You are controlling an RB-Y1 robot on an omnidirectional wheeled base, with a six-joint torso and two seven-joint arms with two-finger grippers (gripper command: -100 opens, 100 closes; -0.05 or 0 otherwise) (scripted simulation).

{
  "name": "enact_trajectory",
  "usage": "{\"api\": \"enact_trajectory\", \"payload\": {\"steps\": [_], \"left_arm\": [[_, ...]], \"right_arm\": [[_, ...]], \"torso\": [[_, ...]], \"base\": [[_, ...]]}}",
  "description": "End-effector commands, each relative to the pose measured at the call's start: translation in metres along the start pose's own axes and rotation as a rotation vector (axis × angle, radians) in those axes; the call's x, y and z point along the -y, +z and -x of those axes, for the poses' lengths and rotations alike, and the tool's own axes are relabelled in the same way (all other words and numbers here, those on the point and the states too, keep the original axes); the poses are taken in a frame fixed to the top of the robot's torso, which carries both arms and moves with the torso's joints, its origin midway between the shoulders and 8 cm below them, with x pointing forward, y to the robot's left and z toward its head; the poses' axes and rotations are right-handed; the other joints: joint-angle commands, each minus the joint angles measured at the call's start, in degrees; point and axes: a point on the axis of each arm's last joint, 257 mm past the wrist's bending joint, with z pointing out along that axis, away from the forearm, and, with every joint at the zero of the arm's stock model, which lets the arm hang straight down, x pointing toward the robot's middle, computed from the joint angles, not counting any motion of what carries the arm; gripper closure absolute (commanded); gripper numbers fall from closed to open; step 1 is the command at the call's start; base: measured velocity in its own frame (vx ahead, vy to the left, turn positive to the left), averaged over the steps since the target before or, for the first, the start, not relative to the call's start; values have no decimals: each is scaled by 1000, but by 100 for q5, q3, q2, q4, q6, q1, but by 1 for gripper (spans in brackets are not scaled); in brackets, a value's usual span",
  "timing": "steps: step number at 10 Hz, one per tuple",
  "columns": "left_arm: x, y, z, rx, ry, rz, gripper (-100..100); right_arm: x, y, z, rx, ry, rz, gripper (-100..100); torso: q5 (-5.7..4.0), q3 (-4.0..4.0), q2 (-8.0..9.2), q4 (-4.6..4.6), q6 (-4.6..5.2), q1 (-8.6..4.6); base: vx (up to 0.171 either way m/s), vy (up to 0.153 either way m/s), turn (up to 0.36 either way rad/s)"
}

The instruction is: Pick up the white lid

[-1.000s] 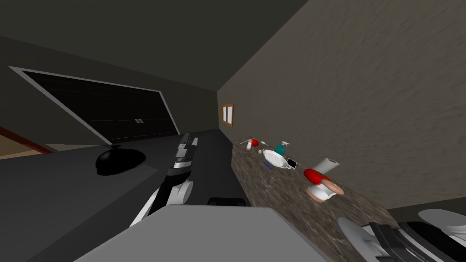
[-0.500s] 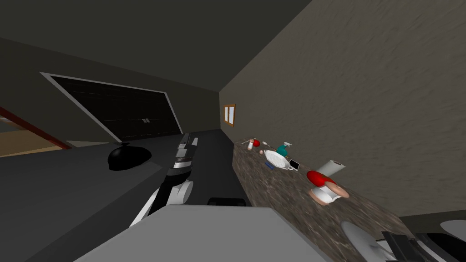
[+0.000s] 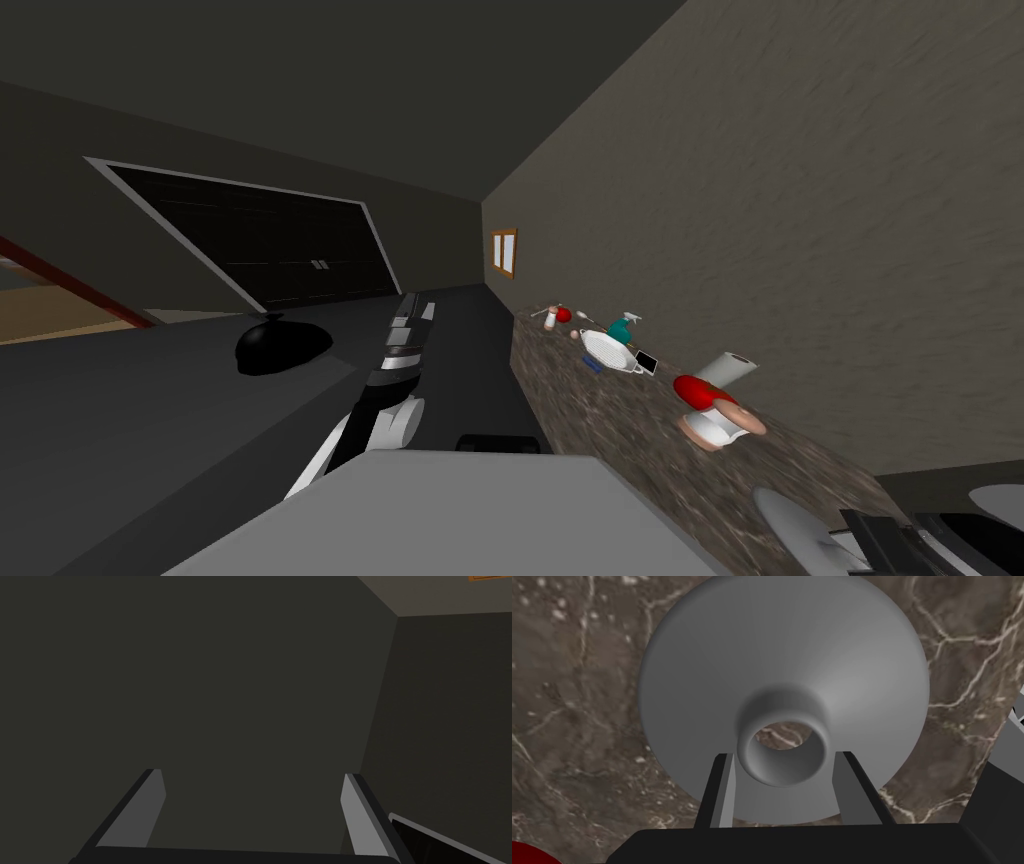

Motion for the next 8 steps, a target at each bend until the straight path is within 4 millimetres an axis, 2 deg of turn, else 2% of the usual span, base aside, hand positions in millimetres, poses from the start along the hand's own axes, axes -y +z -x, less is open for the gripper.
{"api": "enact_trajectory", "payload": {"steps": [1, 2, 3, 4, 5, 6, 7, 8], "left_arm": [[0, 0, 0, 0, 0, 0, 0], [0, 0, 0, 0, 0, 0, 0], [0, 0, 0, 0, 0, 0, 0], [0, 0, 0, 0, 0, 0, 0], [0, 0, 0, 0, 0, 0, 0], [0, 0, 0, 0, 0, 0, 0], [0, 0, 0, 0, 0, 0, 0], [0, 0, 0, 0, 0, 0, 0]], "right_arm": [[1, 3, 12, 3, -27, 10, 100], [-2, 5, 15, -14, -48, 30, 100], [5, 3, 28, 7, -58, 16, 100], [2, 6, 30, -12, -79, 36, 100], [9, 3, 44, 10, -88, 21, 100], [4, 6, 42, -17, -106, 44, 100], [13, 3, 58, 10, -118, 26, 100], [14, 3, 59, 12, -119, 24, 100]], "torso": [[0, 0, 0, 0, 0, 0], [-5, -4, -6, -3, 16, -3], [-14, -6, -7, -8, 29, -9], [-18, -6, -6, -6, 12, -13], [-22, -5, -4, -7, 23, -18], [-23, -3, -1, -6, 15, -19], [-29, -4, 1, -9, 30, -22], [-27, -2, 2, -7, 22, -23]], "base": [[40, -9, -237], [68, -9, -313], [44, 1, -107], [34, -5, -182], [28, -3, -119], [37, -2, -182], [33, 5, -114], [13, 0, 2]]}}
